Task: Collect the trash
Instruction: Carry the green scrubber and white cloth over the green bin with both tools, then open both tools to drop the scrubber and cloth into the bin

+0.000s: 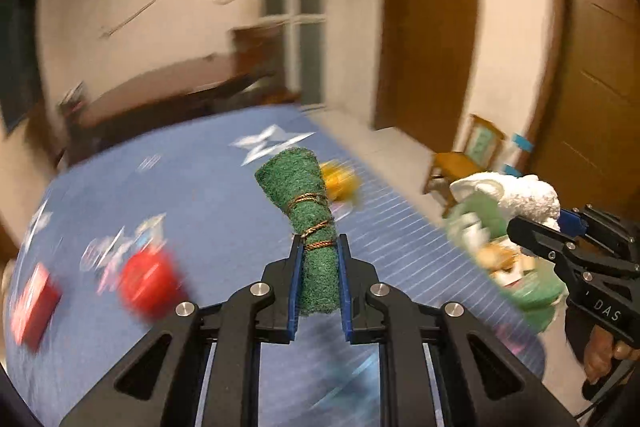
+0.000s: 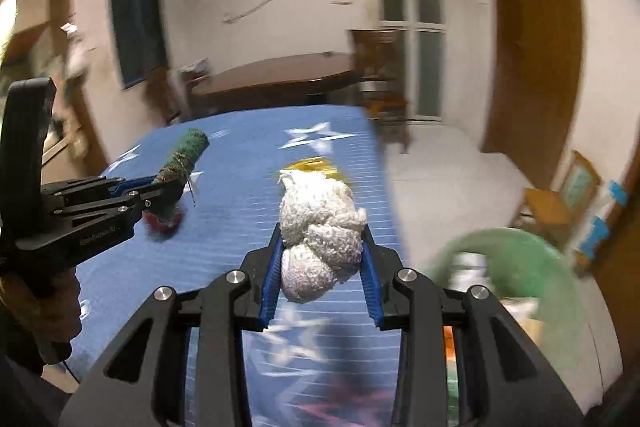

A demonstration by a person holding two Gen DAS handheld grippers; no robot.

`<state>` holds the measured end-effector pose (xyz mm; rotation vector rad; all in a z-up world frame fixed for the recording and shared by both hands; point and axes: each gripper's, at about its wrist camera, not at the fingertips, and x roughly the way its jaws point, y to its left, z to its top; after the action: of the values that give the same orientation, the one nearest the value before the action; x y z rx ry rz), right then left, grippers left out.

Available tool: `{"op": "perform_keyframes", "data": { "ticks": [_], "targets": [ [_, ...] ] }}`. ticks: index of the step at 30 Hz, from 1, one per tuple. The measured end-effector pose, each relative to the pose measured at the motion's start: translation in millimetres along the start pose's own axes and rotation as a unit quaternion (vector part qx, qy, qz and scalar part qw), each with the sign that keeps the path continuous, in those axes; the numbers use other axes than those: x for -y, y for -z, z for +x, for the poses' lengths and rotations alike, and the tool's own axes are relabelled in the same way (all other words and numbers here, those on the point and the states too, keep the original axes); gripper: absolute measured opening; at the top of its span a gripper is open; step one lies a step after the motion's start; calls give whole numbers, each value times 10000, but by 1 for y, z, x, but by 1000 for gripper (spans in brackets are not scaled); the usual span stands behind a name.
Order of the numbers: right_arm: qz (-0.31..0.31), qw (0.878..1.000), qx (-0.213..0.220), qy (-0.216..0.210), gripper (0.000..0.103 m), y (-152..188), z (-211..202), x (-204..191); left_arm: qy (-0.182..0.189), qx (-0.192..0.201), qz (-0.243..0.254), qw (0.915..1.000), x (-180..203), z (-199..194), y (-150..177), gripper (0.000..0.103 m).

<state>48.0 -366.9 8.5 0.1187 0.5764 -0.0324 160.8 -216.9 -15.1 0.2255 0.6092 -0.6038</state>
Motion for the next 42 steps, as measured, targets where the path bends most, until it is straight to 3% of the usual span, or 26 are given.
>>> {"op": "perform_keyframes", "data": {
  "ticks": [4,10,20,25,42],
  "targets": [
    [389,9977,44,555,33,-5,-20,56,597,-17,580,9965,72,33,-33,17],
    [1042,9878,-23,1160,33,-10,-35,131,1169,-180,1256,9850,168,87,-61,17],
    [1522,9771,-382,1434,33,11,-26,186,1486,-575,1577,9745,255,157,-73,17],
    [1633,9753,-485,1408,33,19,-20,190,1438,-610,1696,9731,268,169,-67,17],
    [1706,9722,-878,1346,33,26,-3,185,1396,-739,1872,9695,251,177,-49,17]
  ]
}}
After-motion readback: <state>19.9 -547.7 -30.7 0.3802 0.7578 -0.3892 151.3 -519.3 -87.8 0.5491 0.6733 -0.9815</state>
